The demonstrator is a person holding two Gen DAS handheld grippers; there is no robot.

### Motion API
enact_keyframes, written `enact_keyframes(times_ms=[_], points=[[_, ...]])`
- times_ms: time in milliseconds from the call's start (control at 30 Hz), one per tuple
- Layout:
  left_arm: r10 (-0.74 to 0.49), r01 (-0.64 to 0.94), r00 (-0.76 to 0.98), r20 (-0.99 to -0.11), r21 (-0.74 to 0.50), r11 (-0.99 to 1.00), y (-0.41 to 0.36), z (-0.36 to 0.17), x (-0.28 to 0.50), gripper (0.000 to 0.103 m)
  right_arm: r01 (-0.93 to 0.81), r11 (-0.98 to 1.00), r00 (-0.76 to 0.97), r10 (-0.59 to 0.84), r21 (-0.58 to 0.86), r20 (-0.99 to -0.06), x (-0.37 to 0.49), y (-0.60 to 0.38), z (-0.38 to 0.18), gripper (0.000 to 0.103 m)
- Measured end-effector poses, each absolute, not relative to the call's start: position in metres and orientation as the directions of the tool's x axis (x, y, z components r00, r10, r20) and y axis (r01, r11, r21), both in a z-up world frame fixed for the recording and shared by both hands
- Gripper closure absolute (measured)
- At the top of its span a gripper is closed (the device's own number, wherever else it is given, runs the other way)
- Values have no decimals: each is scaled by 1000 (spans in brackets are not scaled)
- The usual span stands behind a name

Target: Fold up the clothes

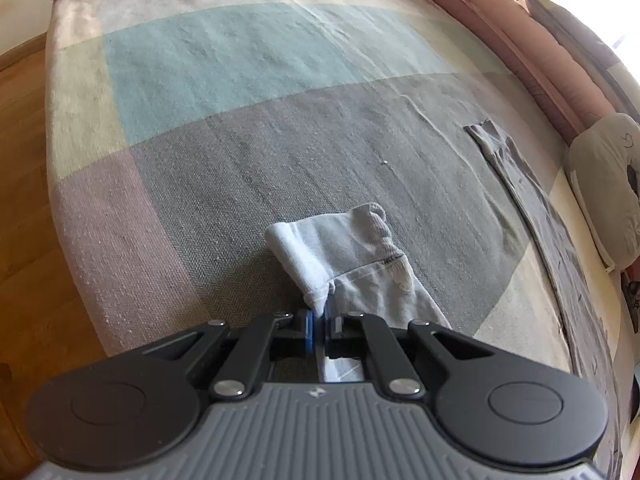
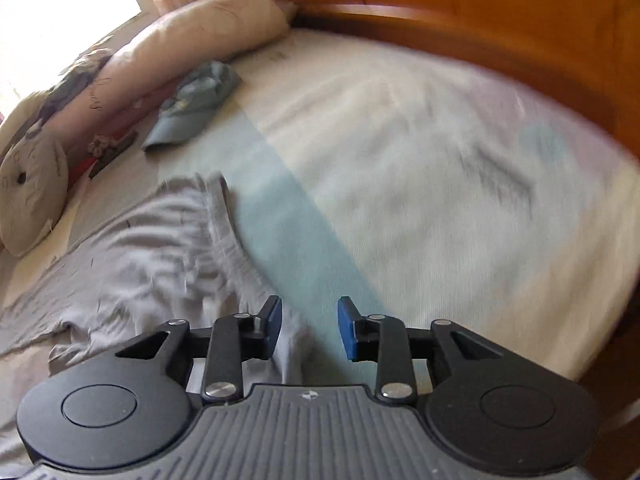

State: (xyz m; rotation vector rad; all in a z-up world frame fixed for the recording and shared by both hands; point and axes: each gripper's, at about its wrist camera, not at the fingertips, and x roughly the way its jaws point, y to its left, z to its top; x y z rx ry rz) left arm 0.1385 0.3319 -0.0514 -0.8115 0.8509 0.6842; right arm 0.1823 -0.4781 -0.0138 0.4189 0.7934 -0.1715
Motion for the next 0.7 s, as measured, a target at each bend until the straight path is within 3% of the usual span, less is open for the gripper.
enact_keyframes(times_ms=[200,433,500,533,600,700], points=[[237,-798,454,-859,-273,537,322,-45,143,98,0,969,729,170,248,-663,298,-473,-2,54],[278,-819,424,-862,-233,525,315,-45,148,98,-237,945,597,324,225,-733,431,-437,-43,53],[287,-820,410,-866,-212,532,312,-42,151,98,-279,936,554,340,215,-760,447,-427,-53,78],[291,-816,407,-866,-202,541,310,-39,151,98,-299,931,544,345,208,-765,451,-424,-56,98],[301,-805,422,-856,-200,559,308,-32,150,98,-292,944,567,300,153,-767,453,-421,-55,99],[305,-799,439,-845,-212,562,308,-26,145,98,-220,958,597,280,181,-752,462,-435,-54,99]])
